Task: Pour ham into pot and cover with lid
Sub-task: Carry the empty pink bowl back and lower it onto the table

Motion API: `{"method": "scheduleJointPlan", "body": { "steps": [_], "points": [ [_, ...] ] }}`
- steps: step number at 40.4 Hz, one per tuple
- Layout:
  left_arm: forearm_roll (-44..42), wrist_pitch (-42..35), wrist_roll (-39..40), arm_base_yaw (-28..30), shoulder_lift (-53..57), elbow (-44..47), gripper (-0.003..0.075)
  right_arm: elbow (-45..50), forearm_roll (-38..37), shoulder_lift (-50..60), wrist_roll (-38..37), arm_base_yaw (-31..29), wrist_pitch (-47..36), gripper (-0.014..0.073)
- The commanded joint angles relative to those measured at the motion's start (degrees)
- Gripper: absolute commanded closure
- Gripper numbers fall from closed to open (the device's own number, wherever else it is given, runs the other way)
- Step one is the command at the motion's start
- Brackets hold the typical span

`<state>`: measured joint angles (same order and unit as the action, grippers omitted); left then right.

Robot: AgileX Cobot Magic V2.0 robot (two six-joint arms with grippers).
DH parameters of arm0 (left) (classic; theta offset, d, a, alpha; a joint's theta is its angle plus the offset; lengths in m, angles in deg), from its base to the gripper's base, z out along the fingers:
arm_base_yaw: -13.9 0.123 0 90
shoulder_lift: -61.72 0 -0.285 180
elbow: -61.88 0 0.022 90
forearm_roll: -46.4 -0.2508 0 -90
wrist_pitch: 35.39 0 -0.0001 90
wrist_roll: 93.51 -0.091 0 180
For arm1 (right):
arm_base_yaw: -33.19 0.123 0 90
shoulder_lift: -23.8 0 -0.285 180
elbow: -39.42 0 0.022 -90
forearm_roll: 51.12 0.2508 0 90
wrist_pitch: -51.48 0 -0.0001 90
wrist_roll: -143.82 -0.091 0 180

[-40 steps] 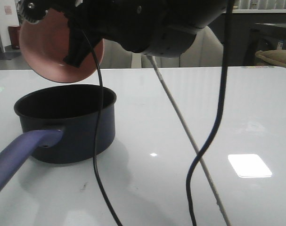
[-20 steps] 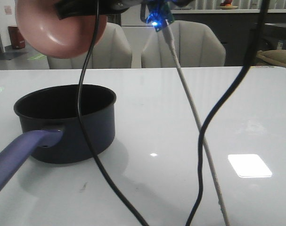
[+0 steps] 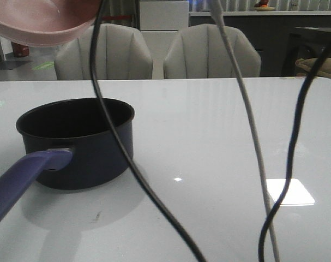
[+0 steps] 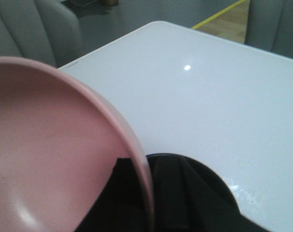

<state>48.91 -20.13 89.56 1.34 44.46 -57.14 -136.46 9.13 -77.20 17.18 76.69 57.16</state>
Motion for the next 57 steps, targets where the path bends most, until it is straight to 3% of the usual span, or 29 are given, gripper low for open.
{"method": "scheduleJointPlan", "body": {
  "steps": [1,8,12,25,30,41,57],
  "points": [
    [0.3,-4.5,0.7,-0.4,-0.5,-1.7,0.0171,-2.0,-0.3,3.3,-0.2,-3.2,5.7,0.0456],
    [0.3,-4.5,0.7,-0.4,-0.5,-1.7,0.0171,-2.0,-2.6,3.5,-0.2,-10.3,15.8,0.0456],
    [0.3,-4.5,0.7,-0.4,-0.5,-1.7,0.0171,-1.9,-8.3,4.7,-2.0,-13.8,18.4,0.0456],
    [0.3,-4.5,0.7,-0.4,-0.5,-1.7,0.0171,-1.9,-30.3,7.2,-22.4,-26.4,31.7,0.0456],
    [0.3,-4.5,0.7,-0.4,-0.5,-1.7,0.0171,-1.9,-30.8,7.1,-26.3,-31.7,33.8,0.0456],
    [0.3,-4.5,0.7,-0.4,-0.5,-1.7,0.0171,-1.8,-31.0,3.0,-27.3,-40.8,39.0,0.0456],
    [0.3,-4.5,0.7,-0.4,-0.5,-1.7,0.0171,-1.6,-32.4,-7.3,-27.3,-40.3,39.0,0.0453]
  ]
}}
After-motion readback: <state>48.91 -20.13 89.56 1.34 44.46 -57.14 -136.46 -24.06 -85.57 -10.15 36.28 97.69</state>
